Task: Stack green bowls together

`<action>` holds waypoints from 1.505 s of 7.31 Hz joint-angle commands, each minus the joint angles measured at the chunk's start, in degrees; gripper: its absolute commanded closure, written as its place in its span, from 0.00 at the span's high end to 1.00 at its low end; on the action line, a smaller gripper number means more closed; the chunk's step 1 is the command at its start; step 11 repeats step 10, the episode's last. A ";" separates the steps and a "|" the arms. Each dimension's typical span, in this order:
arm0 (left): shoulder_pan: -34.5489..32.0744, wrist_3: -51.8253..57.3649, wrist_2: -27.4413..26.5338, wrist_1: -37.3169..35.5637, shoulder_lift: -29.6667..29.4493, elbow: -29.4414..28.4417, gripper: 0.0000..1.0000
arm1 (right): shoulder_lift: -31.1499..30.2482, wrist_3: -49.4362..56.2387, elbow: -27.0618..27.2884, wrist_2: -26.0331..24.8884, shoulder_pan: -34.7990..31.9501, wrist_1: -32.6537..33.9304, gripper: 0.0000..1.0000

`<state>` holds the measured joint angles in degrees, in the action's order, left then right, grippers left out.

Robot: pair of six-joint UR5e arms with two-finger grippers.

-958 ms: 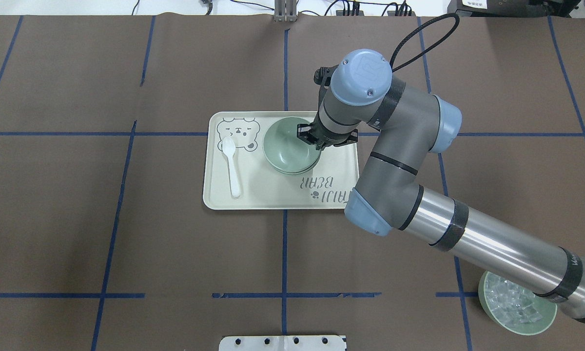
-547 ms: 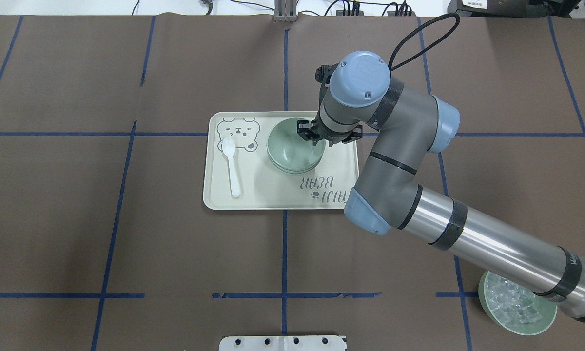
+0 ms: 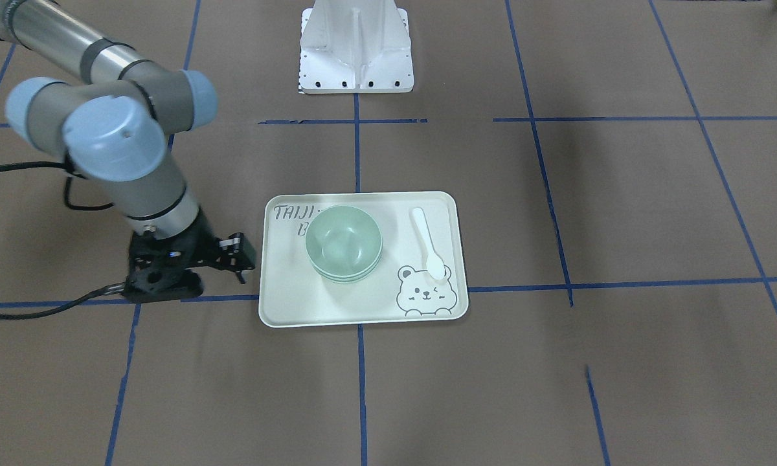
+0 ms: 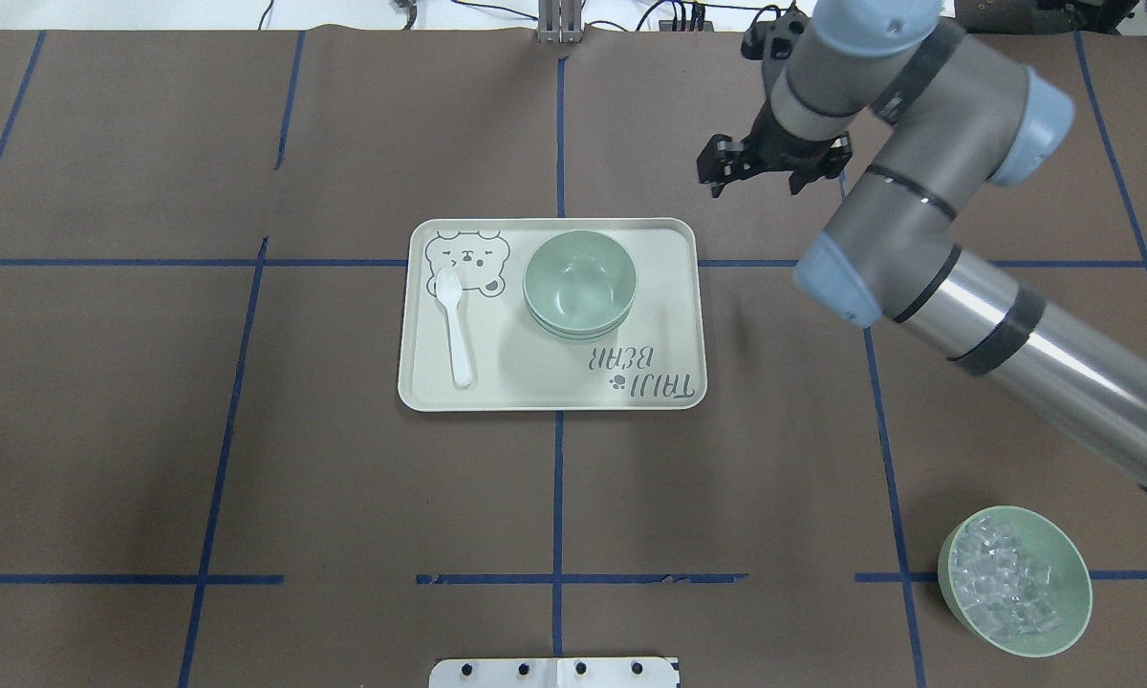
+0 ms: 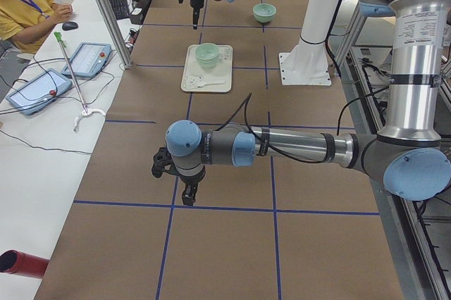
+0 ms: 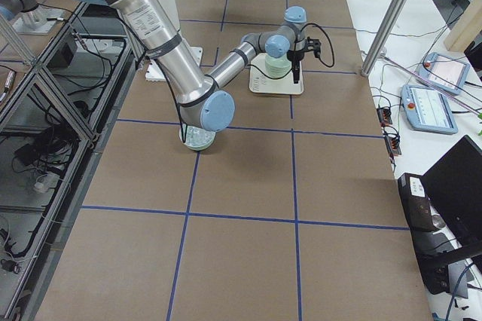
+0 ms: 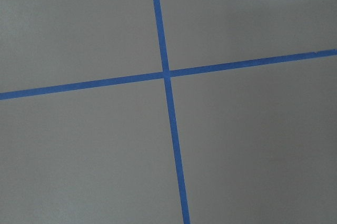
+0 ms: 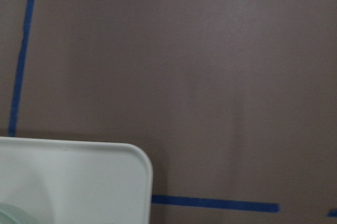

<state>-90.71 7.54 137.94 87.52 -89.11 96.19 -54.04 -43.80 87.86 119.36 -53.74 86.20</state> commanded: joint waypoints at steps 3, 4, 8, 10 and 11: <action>0.01 0.11 -0.39 0.11 -0.10 0.49 1.00 | -19.63 50.04 0.55 13.35 -25.58 4.77 1.00; 0.01 0.11 -0.39 0.11 -0.18 0.49 1.00 | -24.83 53.60 0.38 12.92 -28.41 4.77 1.00; 0.01 0.11 -0.39 0.11 -0.10 0.67 1.00 | -31.39 49.26 1.52 13.00 -31.95 4.77 1.00; 0.00 0.11 -0.39 0.11 -0.18 0.67 1.00 | -31.39 48.81 1.61 13.00 -31.86 4.77 1.00; 0.00 0.11 -0.39 0.11 -0.18 0.67 1.00 | -31.39 48.81 1.61 13.00 -31.86 4.77 1.00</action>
